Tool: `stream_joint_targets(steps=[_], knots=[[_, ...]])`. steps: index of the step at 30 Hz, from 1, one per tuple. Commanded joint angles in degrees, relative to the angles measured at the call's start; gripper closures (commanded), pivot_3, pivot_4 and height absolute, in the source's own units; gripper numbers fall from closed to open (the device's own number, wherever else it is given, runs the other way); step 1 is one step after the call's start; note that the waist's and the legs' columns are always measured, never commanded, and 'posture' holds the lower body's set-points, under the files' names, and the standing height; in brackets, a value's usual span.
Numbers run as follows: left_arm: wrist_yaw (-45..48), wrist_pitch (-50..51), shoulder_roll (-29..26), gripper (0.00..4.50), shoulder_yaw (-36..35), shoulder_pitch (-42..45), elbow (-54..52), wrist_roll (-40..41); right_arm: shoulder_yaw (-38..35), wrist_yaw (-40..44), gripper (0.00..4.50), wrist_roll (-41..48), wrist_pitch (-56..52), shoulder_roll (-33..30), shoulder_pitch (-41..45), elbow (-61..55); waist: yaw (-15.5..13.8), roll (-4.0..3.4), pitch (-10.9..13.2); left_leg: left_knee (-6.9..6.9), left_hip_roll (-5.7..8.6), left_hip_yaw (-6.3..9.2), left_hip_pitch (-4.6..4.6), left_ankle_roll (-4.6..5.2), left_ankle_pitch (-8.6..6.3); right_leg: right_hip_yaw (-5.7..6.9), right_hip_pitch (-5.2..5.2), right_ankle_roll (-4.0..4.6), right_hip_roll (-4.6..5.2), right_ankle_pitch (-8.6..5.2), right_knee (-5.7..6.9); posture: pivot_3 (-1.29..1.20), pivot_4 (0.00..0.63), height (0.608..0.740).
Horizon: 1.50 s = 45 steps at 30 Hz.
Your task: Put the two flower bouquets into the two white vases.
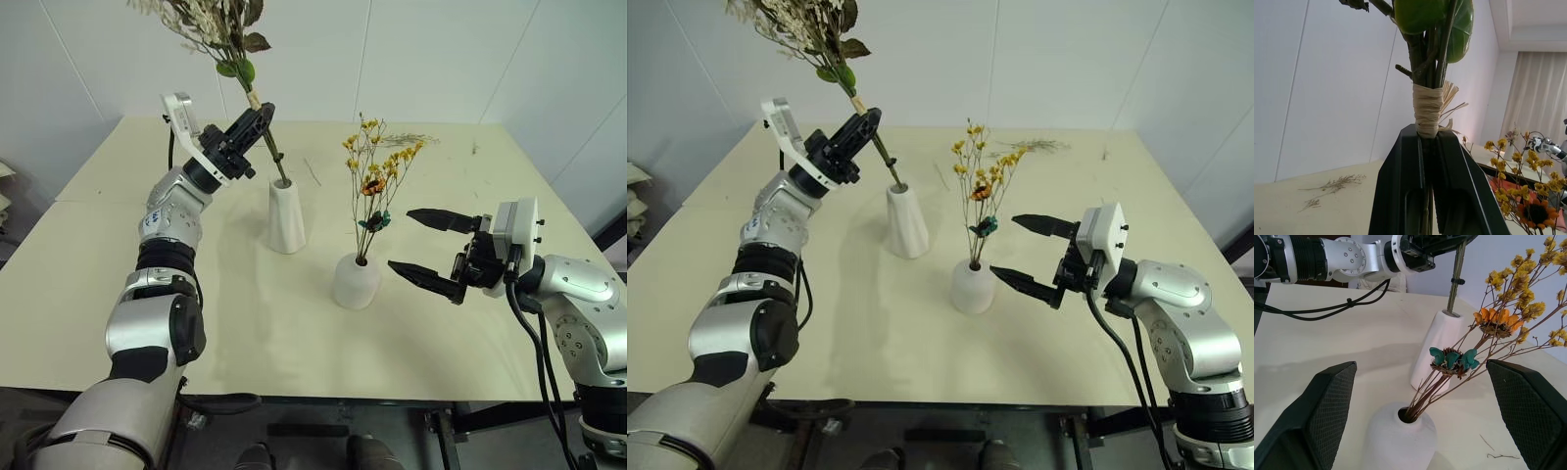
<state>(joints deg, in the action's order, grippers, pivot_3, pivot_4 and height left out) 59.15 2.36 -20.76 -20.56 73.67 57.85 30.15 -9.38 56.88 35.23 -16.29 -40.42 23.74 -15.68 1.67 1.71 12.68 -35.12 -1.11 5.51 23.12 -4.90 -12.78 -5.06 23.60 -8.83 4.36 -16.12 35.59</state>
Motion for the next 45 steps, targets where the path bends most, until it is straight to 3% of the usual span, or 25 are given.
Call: stream_joint_targets(steps=[1, 24, 38, 45], knots=[[0.4, -1.8, -1.1, 4.49, -1.0, 2.5, 0.8, -0.1, -1.5, -0.5, 0.00, 0.9, 0.8, 0.3, -0.1, -2.1, 0.0, 0.00, 0.0, 0.00, 0.00, 0.00, 0.00, 0.00, 0.00, 0.00, 0.00, 0.00, 0.00, 0.00, 0.00, 0.00, 0.150, 0.740], [2.0, -12.5, 1.3, 4.49, 0.7, -0.9, 7.5, -6.6, -2.2, -2.6, 0.00, 1.5, 0.1, 0.2, -2.2, -4.4, 0.1, 0.00, 0.0, 0.01, 0.00, 0.00, 0.01, 0.01, 0.00, 0.00, 0.01, 0.00, 0.00, 0.00, -0.01, 0.00, 0.150, 0.740], [1.4, -16.4, -2.2, 0.33, 3.7, -4.2, 6.2, -11.6, -1.3, -3.7, 0.00, 1.0, 0.6, 1.8, -1.9, -3.8, 0.0, 0.00, 0.0, 0.01, 0.00, 0.00, 0.00, 0.01, 0.00, 0.00, 0.01, 0.00, 0.00, 0.00, 0.00, 0.00, 0.150, 0.740], [1.8, -16.5, -8.8, 0.33, 11.3, -7.1, 5.0, -20.4, -0.5, -3.6, 0.00, 0.2, 1.3, 3.5, -1.6, -3.0, 0.1, 0.00, 0.0, 0.01, 0.00, 0.00, 0.00, 0.01, 0.00, 0.00, 0.01, 0.00, 0.00, 0.00, 0.03, 0.00, 0.150, 0.740]])
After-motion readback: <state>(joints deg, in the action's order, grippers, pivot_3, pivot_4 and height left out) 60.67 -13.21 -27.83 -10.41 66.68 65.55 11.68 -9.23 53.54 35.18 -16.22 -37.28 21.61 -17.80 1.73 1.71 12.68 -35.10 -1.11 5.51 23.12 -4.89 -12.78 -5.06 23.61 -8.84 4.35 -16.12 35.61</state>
